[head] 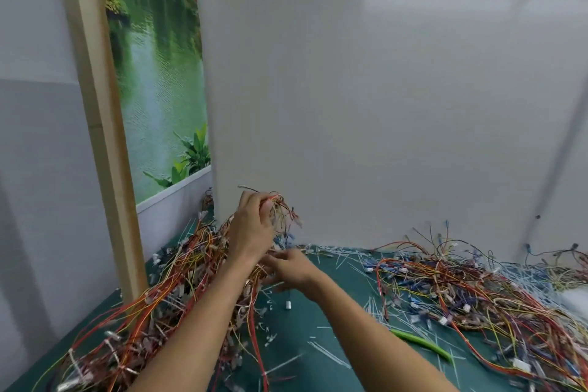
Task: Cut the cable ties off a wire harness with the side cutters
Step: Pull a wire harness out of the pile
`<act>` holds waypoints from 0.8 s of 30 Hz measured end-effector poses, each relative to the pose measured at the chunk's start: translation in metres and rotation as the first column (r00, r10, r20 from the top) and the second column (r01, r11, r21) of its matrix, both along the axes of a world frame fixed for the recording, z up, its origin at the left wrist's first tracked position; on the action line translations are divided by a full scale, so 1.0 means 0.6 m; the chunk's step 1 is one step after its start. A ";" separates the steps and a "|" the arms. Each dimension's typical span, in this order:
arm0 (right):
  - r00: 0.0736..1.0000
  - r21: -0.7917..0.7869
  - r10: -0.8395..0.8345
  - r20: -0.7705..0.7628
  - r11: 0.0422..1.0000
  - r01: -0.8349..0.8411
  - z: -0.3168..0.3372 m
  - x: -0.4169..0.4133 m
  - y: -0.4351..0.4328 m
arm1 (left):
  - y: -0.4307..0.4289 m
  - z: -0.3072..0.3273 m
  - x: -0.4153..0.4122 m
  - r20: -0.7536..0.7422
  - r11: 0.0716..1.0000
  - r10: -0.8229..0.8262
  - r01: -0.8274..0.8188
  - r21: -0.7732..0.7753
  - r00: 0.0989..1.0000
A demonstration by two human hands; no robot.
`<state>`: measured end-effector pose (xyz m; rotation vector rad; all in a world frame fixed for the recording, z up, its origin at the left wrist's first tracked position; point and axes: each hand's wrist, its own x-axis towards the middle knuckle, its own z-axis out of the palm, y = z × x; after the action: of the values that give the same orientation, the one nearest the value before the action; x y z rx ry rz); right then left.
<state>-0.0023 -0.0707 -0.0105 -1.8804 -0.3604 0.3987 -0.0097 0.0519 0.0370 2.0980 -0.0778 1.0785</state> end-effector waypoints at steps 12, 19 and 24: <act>0.980 0.352 -0.039 -0.197 0.930 0.107 0.015 0.038 0.021 | 0.085 0.064 0.033 -0.077 0.947 0.110 -0.128 -0.295 0.991; 0.995 0.359 -0.075 -0.061 0.929 0.092 0.065 0.046 -0.023 | 0.098 -0.017 0.032 -0.239 0.942 0.334 -0.316 0.113 0.912; 0.985 0.445 -0.165 0.040 0.886 0.131 0.104 0.033 -0.049 | 0.072 -0.051 0.023 -0.300 0.850 0.429 -0.268 0.453 0.852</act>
<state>0.0174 -0.1002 0.0521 -1.4657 -0.3242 0.1239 0.0044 0.0951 0.0065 2.7461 0.3336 0.8710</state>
